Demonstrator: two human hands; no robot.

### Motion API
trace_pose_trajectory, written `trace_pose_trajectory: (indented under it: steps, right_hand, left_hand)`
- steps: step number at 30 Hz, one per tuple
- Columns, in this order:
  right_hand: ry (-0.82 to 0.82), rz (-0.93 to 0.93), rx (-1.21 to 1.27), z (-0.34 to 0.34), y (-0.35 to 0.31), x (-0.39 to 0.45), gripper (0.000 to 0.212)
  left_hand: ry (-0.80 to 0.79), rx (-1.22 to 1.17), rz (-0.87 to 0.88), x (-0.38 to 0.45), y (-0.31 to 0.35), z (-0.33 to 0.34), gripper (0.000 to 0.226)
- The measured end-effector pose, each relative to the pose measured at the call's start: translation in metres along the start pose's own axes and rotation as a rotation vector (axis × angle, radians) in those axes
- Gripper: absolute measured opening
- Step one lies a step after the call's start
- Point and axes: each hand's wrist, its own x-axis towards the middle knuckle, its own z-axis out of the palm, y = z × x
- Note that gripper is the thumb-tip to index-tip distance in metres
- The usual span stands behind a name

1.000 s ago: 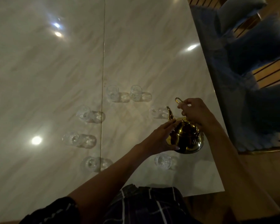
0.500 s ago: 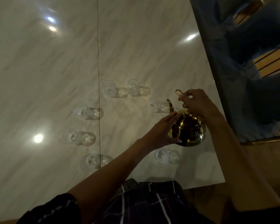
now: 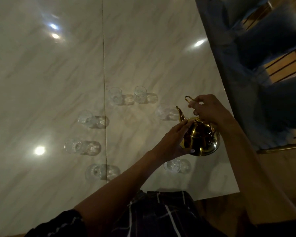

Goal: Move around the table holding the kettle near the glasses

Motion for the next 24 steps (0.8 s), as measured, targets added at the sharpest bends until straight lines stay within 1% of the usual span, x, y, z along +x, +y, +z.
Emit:
trace_pose_trajectory:
  steps: [16, 24]
  right_hand:
    - [0.006, -0.001, -0.009, -0.0022, -0.004, -0.0036, 0.023]
    - [-0.001, 0.009, -0.011, -0.0034, -0.0068, -0.0048, 0.023]
  left_hand:
    - [0.016, 0.007, -0.012, -0.0009, 0.0, 0.0024, 0.107]
    - [0.036, 0.006, 0.014, -0.0032, 0.005, 0.0008, 0.106]
